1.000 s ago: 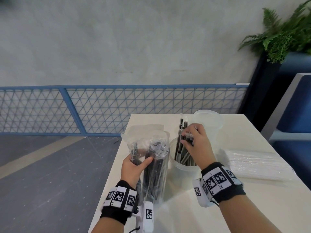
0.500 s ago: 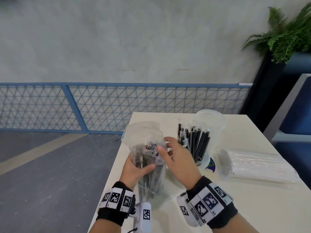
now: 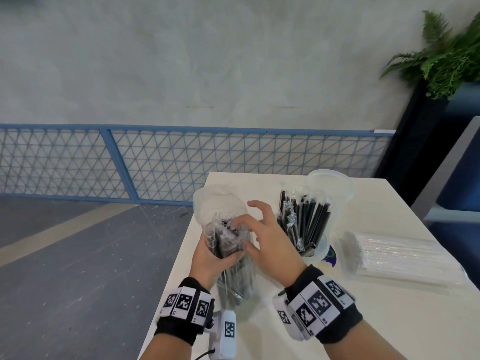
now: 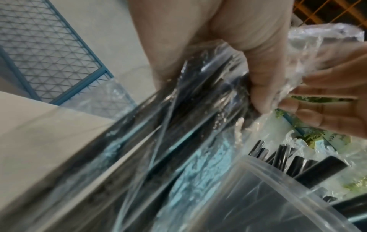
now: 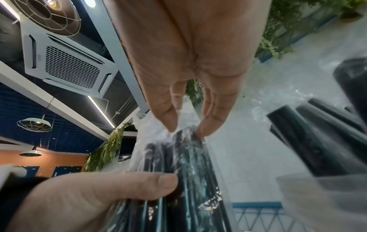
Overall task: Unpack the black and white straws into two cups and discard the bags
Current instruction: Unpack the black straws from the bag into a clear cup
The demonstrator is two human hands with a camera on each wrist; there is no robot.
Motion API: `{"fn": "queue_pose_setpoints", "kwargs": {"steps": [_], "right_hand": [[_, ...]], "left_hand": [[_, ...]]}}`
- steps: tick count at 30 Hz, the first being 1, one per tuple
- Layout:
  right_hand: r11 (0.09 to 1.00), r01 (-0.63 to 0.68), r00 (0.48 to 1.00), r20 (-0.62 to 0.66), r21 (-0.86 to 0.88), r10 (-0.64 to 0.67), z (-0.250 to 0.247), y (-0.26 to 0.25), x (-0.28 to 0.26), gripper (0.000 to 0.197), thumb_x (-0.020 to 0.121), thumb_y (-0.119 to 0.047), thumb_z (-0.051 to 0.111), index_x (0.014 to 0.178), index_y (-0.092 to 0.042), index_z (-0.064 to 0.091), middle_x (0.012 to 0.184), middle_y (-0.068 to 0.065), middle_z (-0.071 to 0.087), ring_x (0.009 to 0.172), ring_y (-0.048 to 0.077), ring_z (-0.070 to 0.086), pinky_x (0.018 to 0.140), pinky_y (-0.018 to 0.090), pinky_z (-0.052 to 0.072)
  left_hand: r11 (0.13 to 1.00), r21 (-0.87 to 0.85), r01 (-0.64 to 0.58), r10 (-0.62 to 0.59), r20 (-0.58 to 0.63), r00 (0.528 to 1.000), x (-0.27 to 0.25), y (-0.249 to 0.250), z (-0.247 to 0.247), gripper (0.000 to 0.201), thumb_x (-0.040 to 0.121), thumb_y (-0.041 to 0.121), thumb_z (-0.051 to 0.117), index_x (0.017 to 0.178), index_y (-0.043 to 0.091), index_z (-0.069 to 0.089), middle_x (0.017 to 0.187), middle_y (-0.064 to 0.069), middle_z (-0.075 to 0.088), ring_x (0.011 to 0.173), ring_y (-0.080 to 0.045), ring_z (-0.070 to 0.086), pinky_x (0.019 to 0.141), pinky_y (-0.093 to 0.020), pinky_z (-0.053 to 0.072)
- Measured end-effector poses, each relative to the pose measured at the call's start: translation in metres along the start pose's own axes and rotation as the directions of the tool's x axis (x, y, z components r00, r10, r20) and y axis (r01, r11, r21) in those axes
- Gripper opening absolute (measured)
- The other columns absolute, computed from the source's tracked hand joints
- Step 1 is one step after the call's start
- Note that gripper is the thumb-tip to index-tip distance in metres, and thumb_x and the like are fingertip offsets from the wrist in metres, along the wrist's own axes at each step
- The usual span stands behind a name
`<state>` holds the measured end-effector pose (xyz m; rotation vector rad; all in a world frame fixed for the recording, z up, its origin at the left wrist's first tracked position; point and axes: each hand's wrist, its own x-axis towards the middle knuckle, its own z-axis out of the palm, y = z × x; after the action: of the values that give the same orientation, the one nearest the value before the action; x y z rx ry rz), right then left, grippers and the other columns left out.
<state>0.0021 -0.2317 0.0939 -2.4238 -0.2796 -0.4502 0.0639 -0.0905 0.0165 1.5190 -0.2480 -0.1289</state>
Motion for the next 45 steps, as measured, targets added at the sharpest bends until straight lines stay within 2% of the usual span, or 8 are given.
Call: {"fn": "queue_pose_setpoints", "kwargs": {"steps": [3,8,11,14,20,24,35,45], "right_hand": [[0.995,-0.054,0.997,-0.044,0.082,0.058,-0.003,0.003,0.004,0.010,0.087,-0.007,0.055,0.089,-0.009,0.064,0.118,0.000,0.046,0.081,0.011,0.059,0.080,0.021,0.048],[0.980,-0.197,0.974,-0.106,0.029,0.199,-0.005,0.006,0.009,0.034,0.093,-0.029,0.051,0.070,-0.006,0.060,0.083,0.000,0.050,0.064,0.009,0.049,0.064,0.008,0.034],[0.964,-0.258,0.964,-0.054,0.064,0.261,-0.004,0.008,0.011,0.006,0.086,-0.015,0.061,0.084,-0.014,0.055,0.096,0.001,0.054,0.074,0.013,0.055,0.062,0.006,0.036],[0.956,-0.276,0.961,-0.003,0.100,0.278,-0.001,0.011,0.011,0.027,0.082,0.001,0.056,0.103,-0.016,0.054,0.109,0.003,0.058,0.079,0.009,0.053,0.066,-0.001,0.036],[0.965,-0.259,0.961,0.104,0.035,0.254,0.000,0.007,0.012,0.056,0.083,0.004,0.053,0.135,-0.016,0.045,0.122,0.006,0.047,0.061,-0.001,0.046,0.065,-0.008,0.032],[0.967,-0.252,0.963,0.106,0.020,0.249,-0.003,0.006,0.016,0.044,0.091,-0.014,0.053,0.134,-0.014,0.047,0.124,0.010,0.049,0.063,0.000,0.046,0.074,0.004,0.030],[0.938,-0.320,0.935,0.202,0.136,0.290,0.008,0.004,0.019,0.062,0.084,-0.034,0.063,0.139,-0.021,0.037,0.128,0.008,0.042,0.111,0.019,0.048,0.092,0.021,0.033],[0.937,-0.343,0.904,0.292,0.062,0.311,0.019,0.017,0.023,0.072,0.073,-0.008,0.070,0.137,-0.016,0.040,0.124,0.011,0.051,0.111,0.021,0.048,0.092,0.026,0.041]], "left_hand": [[0.999,0.031,-0.020,0.021,-0.032,0.999,0.001,-0.001,-0.003,0.059,0.059,-0.004,0.083,0.110,0.013,0.057,0.104,-0.006,0.071,0.099,-0.020,0.068,0.085,-0.032,0.054],[0.999,0.041,0.002,-0.002,-0.011,1.000,0.002,-0.001,-0.004,0.060,0.054,0.005,0.088,0.108,0.007,0.061,0.101,-0.007,0.073,0.097,-0.020,0.069,0.089,-0.042,0.054],[1.000,0.020,0.019,-0.019,0.042,0.999,0.001,0.001,-0.003,0.061,0.052,0.008,0.087,0.107,0.008,0.061,0.102,-0.008,0.073,0.099,-0.021,0.068,0.091,-0.042,0.052],[0.999,0.035,0.019,-0.021,0.062,0.998,0.000,0.002,-0.005,0.055,0.059,-0.004,0.083,0.106,0.012,0.060,0.101,-0.002,0.071,0.097,-0.011,0.068,0.084,-0.026,0.055],[1.000,0.006,0.018,-0.018,0.060,0.998,0.002,-0.001,-0.009,0.069,0.056,-0.003,0.084,0.118,0.006,0.054,0.109,-0.008,0.069,0.102,-0.018,0.067,0.084,-0.028,0.056],[0.999,0.004,0.036,-0.036,0.031,0.999,0.003,-0.002,-0.010,0.052,0.058,-0.008,0.081,0.104,0.007,0.063,0.095,-0.007,0.073,0.089,-0.017,0.071,0.070,-0.021,0.055],[0.999,0.051,0.010,-0.013,0.068,0.998,0.002,-0.002,-0.020,0.044,0.062,-0.012,0.076,0.100,0.006,0.063,0.086,0.002,0.076,0.084,-0.013,0.071,0.071,-0.019,0.054],[0.997,0.064,0.046,-0.052,0.094,0.994,0.001,0.003,-0.013,0.067,0.053,-0.014,0.081,0.111,0.005,0.053,0.097,-0.003,0.067,0.089,-0.010,0.067,0.065,-0.011,0.053]]}}
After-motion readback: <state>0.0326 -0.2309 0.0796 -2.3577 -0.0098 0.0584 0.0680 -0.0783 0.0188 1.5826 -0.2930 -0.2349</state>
